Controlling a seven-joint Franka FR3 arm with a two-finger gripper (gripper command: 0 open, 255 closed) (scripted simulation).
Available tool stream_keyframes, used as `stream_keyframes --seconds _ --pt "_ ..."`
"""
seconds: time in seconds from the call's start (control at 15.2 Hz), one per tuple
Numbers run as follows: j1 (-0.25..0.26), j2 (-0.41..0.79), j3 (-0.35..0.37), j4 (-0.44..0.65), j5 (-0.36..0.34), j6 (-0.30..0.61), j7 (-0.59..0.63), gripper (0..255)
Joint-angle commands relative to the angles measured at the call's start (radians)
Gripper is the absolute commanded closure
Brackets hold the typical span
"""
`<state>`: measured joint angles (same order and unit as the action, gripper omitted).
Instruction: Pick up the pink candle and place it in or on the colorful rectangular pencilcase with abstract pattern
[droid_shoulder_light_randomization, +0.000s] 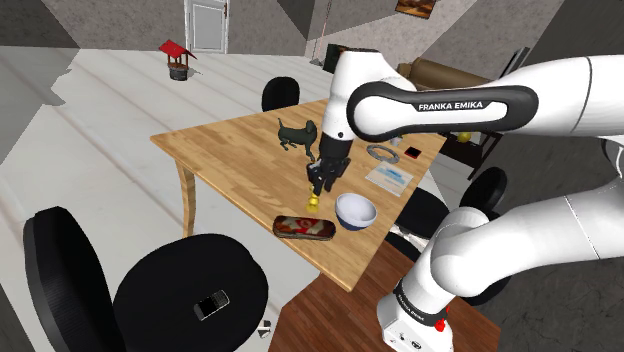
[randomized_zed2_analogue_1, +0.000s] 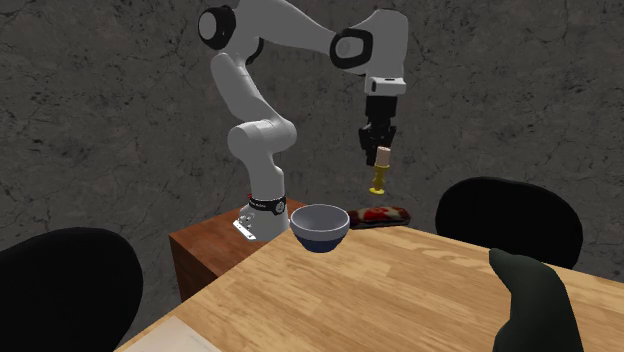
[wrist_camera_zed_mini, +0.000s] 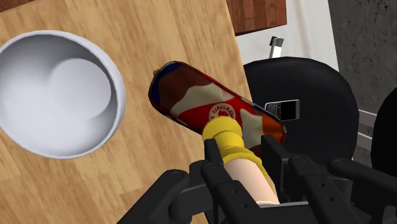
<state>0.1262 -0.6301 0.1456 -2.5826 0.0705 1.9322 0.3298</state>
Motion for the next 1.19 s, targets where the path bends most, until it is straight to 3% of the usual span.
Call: stream_keyframes --seconds 0.0,0.53,0.99,1.06,1.12 --pt "0.0 0.008 0.002 -0.025 0.001 0.033 0.0 255" --pt "0.002 0.049 0.012 -0.104 0.006 0.153 0.002 255" --pt "0.002 0.049 0.012 -0.104 0.006 0.153 0.002 255" --pt "0.002 0.049 0.012 -0.104 0.006 0.153 0.002 0" --pt "0.002 0.049 0.012 -0.104 0.006 0.153 0.002 0"
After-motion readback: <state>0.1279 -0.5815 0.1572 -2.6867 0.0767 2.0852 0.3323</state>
